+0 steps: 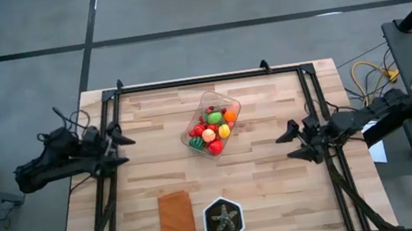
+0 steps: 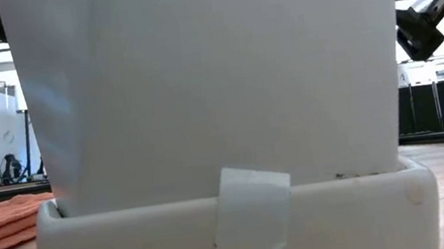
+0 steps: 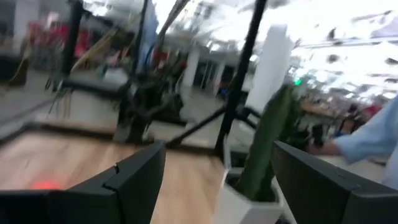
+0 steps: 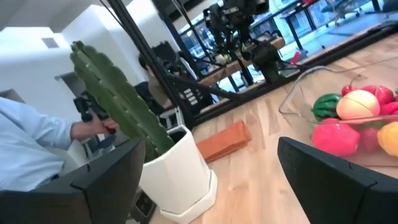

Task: Pick and placing Produce into tupperware
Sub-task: Return to Home Position

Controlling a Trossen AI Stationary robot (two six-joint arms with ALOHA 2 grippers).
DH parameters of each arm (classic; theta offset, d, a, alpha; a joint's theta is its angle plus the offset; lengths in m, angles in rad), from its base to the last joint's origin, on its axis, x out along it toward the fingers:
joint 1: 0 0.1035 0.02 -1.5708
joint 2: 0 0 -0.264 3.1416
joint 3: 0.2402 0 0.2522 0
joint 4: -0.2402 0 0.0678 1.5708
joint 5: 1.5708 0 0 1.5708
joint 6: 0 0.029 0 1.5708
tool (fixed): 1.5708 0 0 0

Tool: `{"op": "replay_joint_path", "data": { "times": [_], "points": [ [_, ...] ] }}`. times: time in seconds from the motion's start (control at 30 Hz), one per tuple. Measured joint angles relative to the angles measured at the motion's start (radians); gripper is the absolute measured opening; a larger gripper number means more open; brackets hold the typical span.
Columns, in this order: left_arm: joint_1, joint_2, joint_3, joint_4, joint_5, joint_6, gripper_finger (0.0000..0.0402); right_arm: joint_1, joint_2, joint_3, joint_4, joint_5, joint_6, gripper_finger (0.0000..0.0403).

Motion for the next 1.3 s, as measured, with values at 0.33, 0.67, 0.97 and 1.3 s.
{"op": "replay_joint_path", "data": {
  "times": [0.33,0.67,0.97,1.3],
  "points": [
    [0.0,0.0,0.001,-0.132,-0.132,0.073,0.0276,0.0,-0.142,0.002,-0.111,-0.017,-0.006,0.0359],
    [0.001,-0.001,-0.1,-0.069,-0.315,0.037,0.0276,0.0,-0.142,0.002,-0.159,-0.006,-0.044,0.0359],
    [0.005,-0.002,-0.278,0.132,-0.36,-0.097,0.0276,0.0,-0.14,0.002,-0.194,0.004,-0.053,0.0359],
    [0.005,0.049,-0.364,0.215,-0.355,-0.349,0.0276,0.0,-0.134,0.002,-0.193,0.004,-0.054,0.0359]
  ]
}}
